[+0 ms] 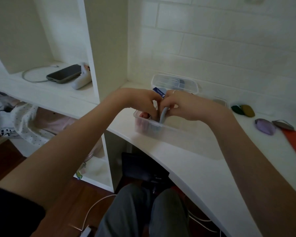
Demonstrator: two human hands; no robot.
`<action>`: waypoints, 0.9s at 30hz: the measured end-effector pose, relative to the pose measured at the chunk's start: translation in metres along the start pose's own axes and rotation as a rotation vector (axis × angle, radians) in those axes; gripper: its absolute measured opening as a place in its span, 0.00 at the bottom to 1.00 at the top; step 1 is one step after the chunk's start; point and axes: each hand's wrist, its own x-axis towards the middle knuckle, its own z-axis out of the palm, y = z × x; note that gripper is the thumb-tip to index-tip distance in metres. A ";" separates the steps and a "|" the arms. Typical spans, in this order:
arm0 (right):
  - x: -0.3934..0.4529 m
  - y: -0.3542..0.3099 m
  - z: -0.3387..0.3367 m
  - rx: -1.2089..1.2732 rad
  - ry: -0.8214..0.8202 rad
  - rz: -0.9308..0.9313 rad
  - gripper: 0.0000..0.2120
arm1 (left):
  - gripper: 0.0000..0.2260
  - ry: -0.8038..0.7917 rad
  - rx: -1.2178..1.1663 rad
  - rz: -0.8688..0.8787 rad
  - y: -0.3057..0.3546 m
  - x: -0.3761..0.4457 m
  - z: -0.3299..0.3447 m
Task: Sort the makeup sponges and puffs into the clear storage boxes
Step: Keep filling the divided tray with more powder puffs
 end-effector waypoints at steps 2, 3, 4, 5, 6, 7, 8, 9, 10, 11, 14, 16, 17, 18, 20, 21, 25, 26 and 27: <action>0.006 -0.005 0.000 -0.098 -0.031 0.008 0.08 | 0.21 -0.002 0.013 0.002 0.001 0.000 0.000; 0.009 -0.007 0.001 -0.143 -0.031 0.021 0.08 | 0.21 -0.005 0.018 0.003 0.001 0.000 0.000; 0.013 -0.008 0.004 -0.183 -0.021 0.045 0.08 | 0.21 -0.005 0.018 0.004 0.001 0.000 0.000; 0.015 -0.009 0.006 -0.216 -0.005 0.070 0.08 | 0.19 -0.004 0.013 0.007 0.001 0.000 0.000; 0.016 -0.010 0.008 -0.241 0.018 0.098 0.09 | 0.17 -0.006 0.010 0.013 0.002 -0.001 0.000; 0.016 -0.011 0.010 -0.255 0.048 0.116 0.10 | 0.14 -0.008 0.010 0.017 0.002 -0.002 0.000; 0.014 -0.012 0.010 -0.253 0.072 0.124 0.10 | 0.12 -0.014 0.009 0.026 0.002 -0.002 -0.001; 0.012 -0.013 0.009 -0.218 0.093 0.128 0.10 | 0.11 -0.023 -0.002 0.035 0.001 -0.003 -0.002; 0.010 -0.013 0.006 -0.162 0.108 0.132 0.10 | 0.11 -0.033 -0.018 0.040 0.000 -0.004 -0.003; 0.007 -0.013 0.003 -0.110 0.110 0.135 0.11 | 0.11 -0.039 -0.031 0.044 -0.002 -0.005 -0.004; 0.001 -0.011 -0.007 -0.075 0.025 0.139 0.09 | 0.14 -0.050 -0.012 0.043 -0.003 -0.003 -0.006; 0.002 -0.011 -0.008 -0.092 0.004 0.163 0.06 | 0.18 -0.055 0.020 0.037 -0.002 -0.003 -0.007; 0.003 -0.012 -0.008 -0.096 0.007 0.178 0.07 | 0.18 -0.059 0.021 0.033 -0.001 -0.003 -0.007; 0.005 -0.013 -0.007 -0.115 0.011 0.187 0.07 | 0.17 -0.058 0.015 0.028 0.000 -0.002 -0.007; 0.010 -0.019 -0.004 -0.201 0.022 0.185 0.07 | 0.12 -0.036 0.003 0.014 0.001 -0.002 -0.006; 0.012 -0.023 -0.002 -0.253 0.032 0.188 0.07 | 0.09 -0.026 0.002 0.011 0.001 -0.001 -0.005; 0.018 -0.039 -0.002 -0.437 0.038 0.209 0.08 | 0.07 -0.013 0.021 0.010 -0.002 0.002 -0.001; 0.020 -0.041 -0.003 -0.452 0.025 0.214 0.08 | 0.08 -0.009 0.025 0.017 -0.003 0.002 -0.002; 0.021 -0.042 -0.004 -0.446 0.005 0.211 0.08 | 0.08 -0.011 0.017 0.034 -0.003 0.000 -0.002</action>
